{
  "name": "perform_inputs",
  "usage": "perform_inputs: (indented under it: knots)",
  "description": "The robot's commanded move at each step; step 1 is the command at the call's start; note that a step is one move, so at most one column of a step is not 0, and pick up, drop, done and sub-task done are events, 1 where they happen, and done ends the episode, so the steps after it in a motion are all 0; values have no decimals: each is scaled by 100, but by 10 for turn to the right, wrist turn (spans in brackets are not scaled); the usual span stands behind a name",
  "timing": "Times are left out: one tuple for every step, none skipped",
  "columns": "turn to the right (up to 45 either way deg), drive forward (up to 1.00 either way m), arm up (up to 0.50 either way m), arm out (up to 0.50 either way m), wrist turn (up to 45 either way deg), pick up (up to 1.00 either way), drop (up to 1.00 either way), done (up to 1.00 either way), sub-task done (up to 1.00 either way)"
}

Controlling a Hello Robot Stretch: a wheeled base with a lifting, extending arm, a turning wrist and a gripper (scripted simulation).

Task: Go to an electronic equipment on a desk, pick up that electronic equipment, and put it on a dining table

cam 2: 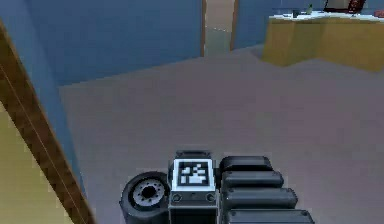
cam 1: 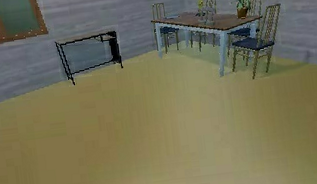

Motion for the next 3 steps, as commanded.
perform_inputs:
  knots:
    - [0,85,0,0,0,0,0,0,0]
    - [0,100,0,0,0,0,0,0,0]
    - [0,100,0,0,0,0,0,0,0]
